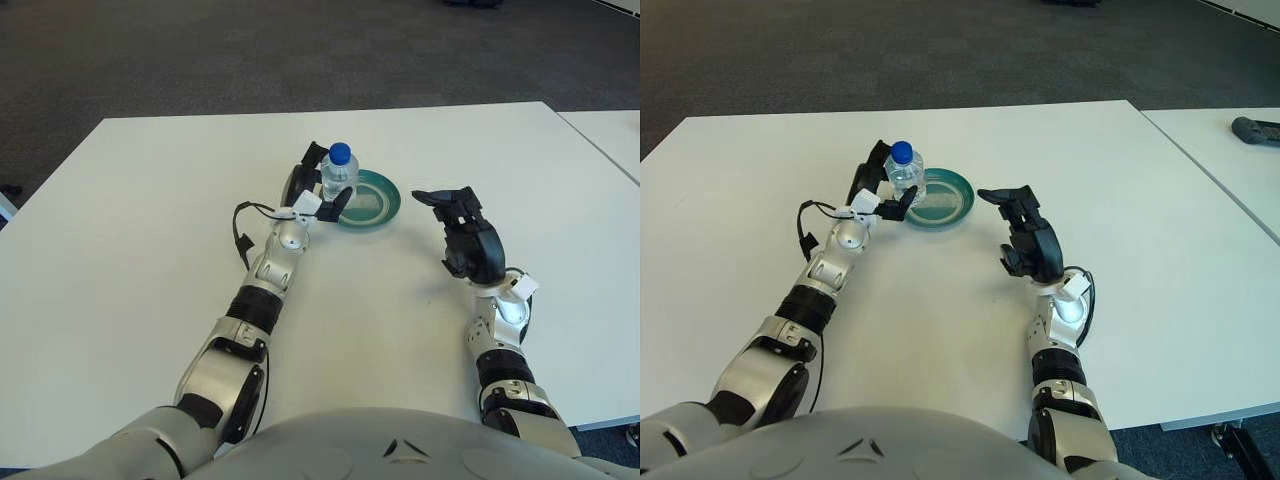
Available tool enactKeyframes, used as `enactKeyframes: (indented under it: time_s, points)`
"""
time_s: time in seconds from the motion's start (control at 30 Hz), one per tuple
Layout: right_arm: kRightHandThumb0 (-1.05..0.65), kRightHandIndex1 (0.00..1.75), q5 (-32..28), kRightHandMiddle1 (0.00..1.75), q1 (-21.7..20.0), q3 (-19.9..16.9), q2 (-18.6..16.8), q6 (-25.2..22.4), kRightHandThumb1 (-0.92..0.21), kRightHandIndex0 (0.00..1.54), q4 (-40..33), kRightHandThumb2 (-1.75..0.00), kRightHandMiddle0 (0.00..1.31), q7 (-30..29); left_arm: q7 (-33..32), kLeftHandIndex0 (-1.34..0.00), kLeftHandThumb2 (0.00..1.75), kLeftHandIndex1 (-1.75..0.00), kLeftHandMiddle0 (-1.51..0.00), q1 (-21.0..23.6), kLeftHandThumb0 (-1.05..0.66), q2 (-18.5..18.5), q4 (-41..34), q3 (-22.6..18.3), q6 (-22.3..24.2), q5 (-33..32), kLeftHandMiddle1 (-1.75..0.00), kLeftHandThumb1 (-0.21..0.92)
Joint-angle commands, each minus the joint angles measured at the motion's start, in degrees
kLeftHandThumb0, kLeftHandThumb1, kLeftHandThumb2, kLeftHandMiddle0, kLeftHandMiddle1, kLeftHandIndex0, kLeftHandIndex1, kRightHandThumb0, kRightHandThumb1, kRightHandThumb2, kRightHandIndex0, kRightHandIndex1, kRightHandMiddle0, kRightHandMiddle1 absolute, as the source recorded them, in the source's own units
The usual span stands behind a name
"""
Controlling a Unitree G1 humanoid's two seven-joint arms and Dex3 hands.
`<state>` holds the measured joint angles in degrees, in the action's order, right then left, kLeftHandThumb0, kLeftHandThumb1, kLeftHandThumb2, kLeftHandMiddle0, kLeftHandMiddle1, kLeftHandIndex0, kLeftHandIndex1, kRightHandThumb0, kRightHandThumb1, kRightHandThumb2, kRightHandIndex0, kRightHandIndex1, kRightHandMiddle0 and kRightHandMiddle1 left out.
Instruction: Put the bottle into the plate.
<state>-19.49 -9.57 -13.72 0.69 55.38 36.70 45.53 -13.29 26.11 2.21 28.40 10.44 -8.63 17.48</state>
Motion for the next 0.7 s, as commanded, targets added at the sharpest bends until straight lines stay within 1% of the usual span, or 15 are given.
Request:
enactKeyframes:
  time_s: [0.0, 0.13, 0.33, 0.5, 0.67]
  points:
    - [-0.76, 0.76, -0.6, 1.18, 9.2, -0.5, -6.0, 5.4, -0.92, 0.43, 12.9, -0.61, 0.16, -1.4, 0.5, -0.59, 1.29, -1.75, -1.18, 5.4, -0.46, 0.3, 1.2, 0.0, 0.2, 0.1, -1.75, 0.33]
    - [-0.76, 0.76, -0.1, 1.17, 9.5, -0.3, -6.6, 7.1, -0.92, 0.45, 13.1, -0.61, 0.16, -1.8, 1.0, -0.59, 1.29, -1.75, -1.18, 6.2, -0.46, 0.6, 2.7, -0.2, 0.1, -0.3, -1.75, 0.34]
    - [-0.74, 0.78, -0.8, 1.16, 10.4, 0.1, -7.6, 7.8, -0.92, 0.48, 12.8, -0.62, 0.16, -1.8, 1.5, -0.59, 1.29, -1.75, -1.18, 7.6, -0.46, 1.1, 5.4, -0.3, -0.4, -0.9, -1.75, 0.34]
    - [-0.74, 0.82, -0.9, 1.15, 11.3, 0.2, -8.2, 7.2, -0.92, 0.48, 12.6, -0.61, 0.16, -2.3, 2.3, -0.59, 1.29, -1.75, -1.18, 8.9, -0.46, 1.6, 7.5, -0.6, 0.1, -1.5, -1.75, 0.34]
    - [-0.72, 0.86, -2.3, 1.16, 13.0, 0.2, -8.4, 6.4, -0.92, 0.47, 11.1, -0.55, 0.16, -1.7, 3.0, -0.59, 1.29, -1.75, -1.18, 10.2, -0.46, 2.1, 9.7, -0.9, 0.9, -2.3, -1.75, 0.34]
